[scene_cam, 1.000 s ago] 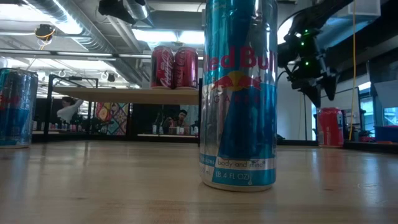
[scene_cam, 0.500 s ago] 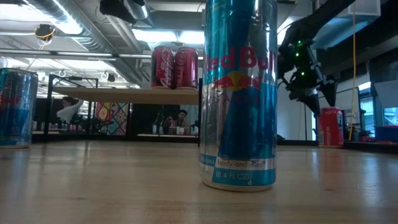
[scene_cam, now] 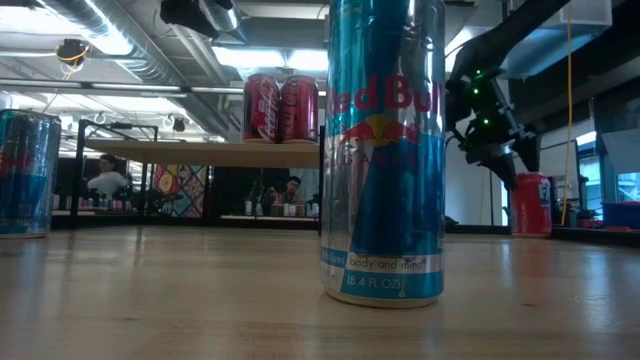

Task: Place canned beverage on shelf
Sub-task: Put the top red soda can on the shelf

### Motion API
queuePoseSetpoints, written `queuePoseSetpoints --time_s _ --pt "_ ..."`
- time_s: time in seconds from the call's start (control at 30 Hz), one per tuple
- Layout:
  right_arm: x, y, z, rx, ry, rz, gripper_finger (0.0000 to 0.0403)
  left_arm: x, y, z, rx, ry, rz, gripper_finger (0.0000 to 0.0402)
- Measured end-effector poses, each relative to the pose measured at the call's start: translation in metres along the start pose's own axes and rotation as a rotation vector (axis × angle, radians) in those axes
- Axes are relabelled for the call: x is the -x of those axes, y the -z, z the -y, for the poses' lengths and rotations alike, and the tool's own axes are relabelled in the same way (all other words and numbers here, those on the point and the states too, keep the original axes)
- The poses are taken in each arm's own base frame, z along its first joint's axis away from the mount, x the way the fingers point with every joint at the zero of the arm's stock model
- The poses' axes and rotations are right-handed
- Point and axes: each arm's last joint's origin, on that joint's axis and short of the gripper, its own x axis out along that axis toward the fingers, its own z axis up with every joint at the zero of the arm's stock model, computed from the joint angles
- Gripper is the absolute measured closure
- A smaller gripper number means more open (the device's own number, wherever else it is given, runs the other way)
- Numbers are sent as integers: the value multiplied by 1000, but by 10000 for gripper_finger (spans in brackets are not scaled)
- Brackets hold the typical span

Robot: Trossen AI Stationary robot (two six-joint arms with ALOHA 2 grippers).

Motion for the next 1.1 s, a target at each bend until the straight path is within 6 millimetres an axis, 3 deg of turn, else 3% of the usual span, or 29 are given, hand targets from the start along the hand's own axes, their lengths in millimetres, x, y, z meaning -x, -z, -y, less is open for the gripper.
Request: queuePoseSetpoints --time_s 0.27,0.57,0.87,1.1 --pt "9 2 -9 45 -72 -9 56 0 0 0 0 -1 0 24" --pt "46 -10 -9 28 -362 64 56 0 0 0 6 -1 0 24" --pt "82 -13 4 40 -360 165 56 0 0 0 11 -1 0 24" --pt "70 -14 1 55 -288 178 56 0 0 0 11 -1 1 24"
